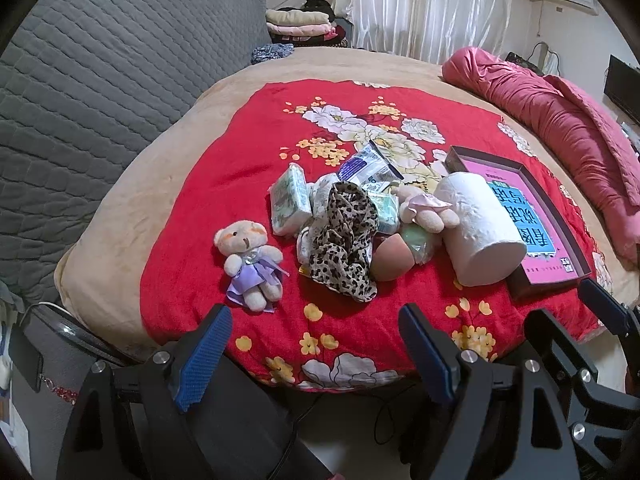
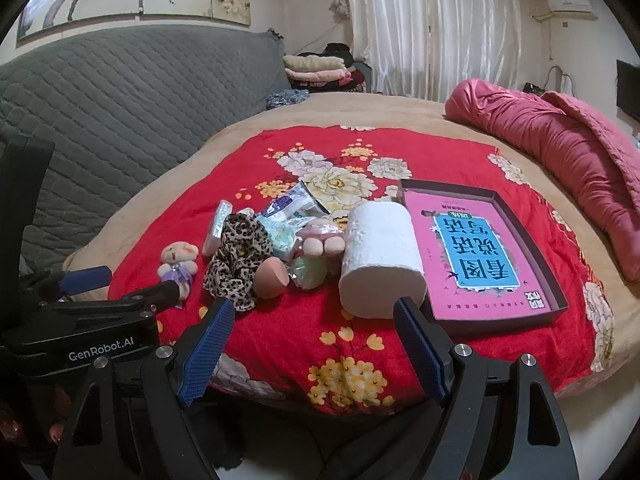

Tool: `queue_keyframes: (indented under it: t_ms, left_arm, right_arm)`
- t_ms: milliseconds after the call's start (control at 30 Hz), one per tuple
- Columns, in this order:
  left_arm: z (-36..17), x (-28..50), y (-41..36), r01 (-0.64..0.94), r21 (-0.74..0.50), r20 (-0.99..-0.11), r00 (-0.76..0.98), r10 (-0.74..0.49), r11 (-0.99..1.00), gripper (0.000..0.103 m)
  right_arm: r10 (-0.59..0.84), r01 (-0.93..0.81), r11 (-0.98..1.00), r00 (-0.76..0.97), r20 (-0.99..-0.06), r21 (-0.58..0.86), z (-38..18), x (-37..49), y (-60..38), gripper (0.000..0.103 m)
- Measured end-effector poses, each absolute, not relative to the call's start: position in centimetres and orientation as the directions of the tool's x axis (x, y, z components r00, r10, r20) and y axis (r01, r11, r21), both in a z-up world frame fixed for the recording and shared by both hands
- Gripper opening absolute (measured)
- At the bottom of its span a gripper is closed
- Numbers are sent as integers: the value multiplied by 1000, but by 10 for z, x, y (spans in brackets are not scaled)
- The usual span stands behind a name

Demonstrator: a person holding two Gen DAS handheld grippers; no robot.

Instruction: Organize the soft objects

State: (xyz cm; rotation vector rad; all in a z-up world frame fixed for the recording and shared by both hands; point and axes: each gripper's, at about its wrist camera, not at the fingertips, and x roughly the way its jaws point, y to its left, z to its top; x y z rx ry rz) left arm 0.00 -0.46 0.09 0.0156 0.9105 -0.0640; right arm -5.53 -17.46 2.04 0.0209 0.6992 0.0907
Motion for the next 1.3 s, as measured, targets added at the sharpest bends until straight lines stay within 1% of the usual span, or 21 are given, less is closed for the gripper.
queue_keyframes:
  t_ms: [1067,1300]
  left_arm:
    - [0,0,-6,64,-15,-790,611,-51,998,84]
    - [-5,2,-2,54,-53,-803,592,-75,997,84]
  right_arm:
    - [94,-78,995,756,-647,54,17,-55,-174,83]
    - [101,-82,995,754,-649,59,15,-54,-173,83]
